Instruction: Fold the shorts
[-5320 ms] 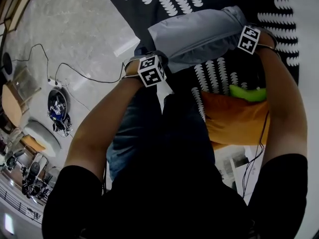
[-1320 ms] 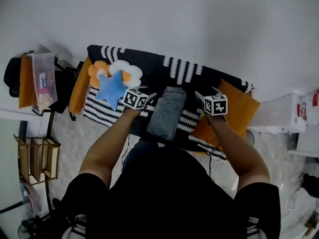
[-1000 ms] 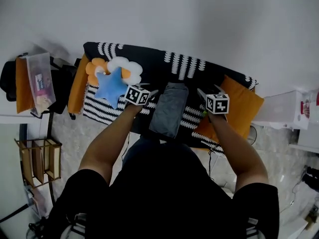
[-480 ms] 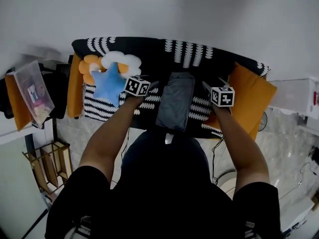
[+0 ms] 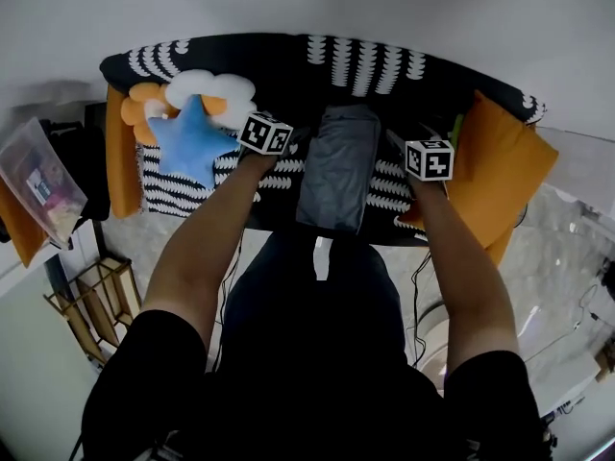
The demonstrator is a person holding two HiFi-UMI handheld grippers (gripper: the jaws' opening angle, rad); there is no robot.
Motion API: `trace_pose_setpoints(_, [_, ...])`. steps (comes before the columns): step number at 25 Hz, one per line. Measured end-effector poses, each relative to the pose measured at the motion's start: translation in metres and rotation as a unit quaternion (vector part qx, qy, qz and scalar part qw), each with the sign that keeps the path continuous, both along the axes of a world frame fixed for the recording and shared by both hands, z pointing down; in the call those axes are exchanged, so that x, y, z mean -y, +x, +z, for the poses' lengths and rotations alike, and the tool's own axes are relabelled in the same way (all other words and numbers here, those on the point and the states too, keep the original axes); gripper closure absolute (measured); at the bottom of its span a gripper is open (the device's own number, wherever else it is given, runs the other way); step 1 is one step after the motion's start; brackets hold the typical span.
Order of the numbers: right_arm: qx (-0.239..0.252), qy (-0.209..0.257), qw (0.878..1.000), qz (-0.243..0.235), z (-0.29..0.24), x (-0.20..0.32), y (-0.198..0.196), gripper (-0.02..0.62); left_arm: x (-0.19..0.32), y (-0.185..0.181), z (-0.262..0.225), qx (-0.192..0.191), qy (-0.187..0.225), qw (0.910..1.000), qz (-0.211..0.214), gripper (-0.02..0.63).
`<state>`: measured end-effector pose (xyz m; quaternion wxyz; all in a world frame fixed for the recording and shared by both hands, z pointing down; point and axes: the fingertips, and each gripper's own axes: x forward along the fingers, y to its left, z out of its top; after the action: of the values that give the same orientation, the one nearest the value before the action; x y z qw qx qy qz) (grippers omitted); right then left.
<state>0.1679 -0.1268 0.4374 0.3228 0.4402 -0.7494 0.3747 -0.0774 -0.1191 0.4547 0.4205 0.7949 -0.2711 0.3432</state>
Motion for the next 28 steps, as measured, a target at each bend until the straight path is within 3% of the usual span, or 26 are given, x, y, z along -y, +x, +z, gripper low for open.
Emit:
trace_pose_setpoints(9, [0.001,-0.019,0.999,-0.03,0.076,0.002,-0.023,0.298,0.013,0.026,0.097,-0.016,-0.053,0.9984,0.005,0.382])
trace_pose_setpoints(17, [0.008,-0.035,0.998,-0.05,0.13,0.004,-0.03,0.298,0.031,0.039,0.159,0.009,-0.043,0.9985,0.033,0.385])
trace_pose_setpoints(28, [-0.003,-0.057,0.995,-0.083,0.196,-0.01,-0.023,0.301,0.044,0.064,0.239,0.007,-0.069,0.9976,0.006,0.35])
